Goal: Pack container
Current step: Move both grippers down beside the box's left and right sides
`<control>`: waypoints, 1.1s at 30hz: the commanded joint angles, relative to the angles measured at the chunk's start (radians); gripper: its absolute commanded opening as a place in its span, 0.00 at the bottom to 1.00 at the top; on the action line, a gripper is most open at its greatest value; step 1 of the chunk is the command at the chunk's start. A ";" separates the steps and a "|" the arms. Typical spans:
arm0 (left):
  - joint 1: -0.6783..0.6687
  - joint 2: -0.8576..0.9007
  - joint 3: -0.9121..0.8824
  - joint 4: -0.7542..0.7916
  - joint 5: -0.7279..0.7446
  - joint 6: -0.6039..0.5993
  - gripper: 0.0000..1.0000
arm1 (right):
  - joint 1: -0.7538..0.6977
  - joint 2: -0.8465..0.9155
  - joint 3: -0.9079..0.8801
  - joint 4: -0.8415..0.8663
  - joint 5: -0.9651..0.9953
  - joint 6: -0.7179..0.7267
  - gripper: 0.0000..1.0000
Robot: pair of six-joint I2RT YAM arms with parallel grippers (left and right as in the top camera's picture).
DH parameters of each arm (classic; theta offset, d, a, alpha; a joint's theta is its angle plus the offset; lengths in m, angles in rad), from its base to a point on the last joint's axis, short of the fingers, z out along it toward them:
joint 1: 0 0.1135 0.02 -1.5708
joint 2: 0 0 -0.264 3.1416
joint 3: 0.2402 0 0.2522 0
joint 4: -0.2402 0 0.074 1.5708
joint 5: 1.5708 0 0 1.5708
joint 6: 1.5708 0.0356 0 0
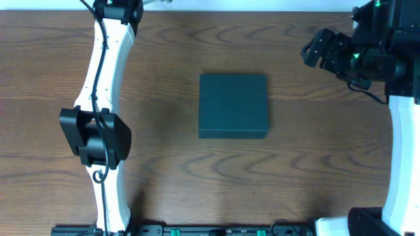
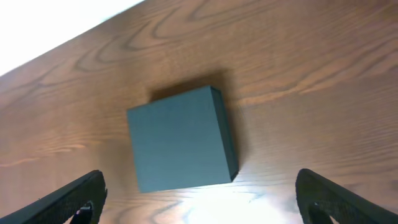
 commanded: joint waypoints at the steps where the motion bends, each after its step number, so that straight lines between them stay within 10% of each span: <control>1: 0.003 -0.019 0.010 -0.188 -0.090 0.531 0.96 | 0.009 0.000 0.001 -0.003 0.034 -0.115 0.96; 10: -0.077 -0.112 0.010 -0.764 -0.549 1.058 0.95 | 0.054 0.014 -0.025 -0.014 0.346 -0.236 0.99; 19: -0.104 -0.232 -0.007 -1.289 -0.249 1.398 0.96 | 0.051 0.053 -0.372 0.078 0.299 -0.193 0.84; 21: -0.103 -0.227 -0.059 -1.305 -0.202 1.391 0.46 | 0.039 0.053 -0.429 0.089 0.297 -0.158 0.36; 22: -0.103 -0.227 -0.092 -1.293 -0.204 1.384 0.41 | 0.037 0.053 -0.454 0.097 0.291 -0.152 0.19; 24: -0.103 -0.227 -0.176 -1.249 -0.206 1.384 0.31 | 0.037 0.053 -0.497 0.114 0.274 -0.147 0.06; 25: -0.104 -0.227 -0.251 -1.204 -0.206 1.380 0.07 | 0.039 0.053 -0.530 0.131 0.273 -0.117 0.04; 33: -0.104 -0.227 -0.767 -0.841 -0.302 1.110 0.06 | 0.042 0.055 -0.635 0.230 0.200 -0.085 0.01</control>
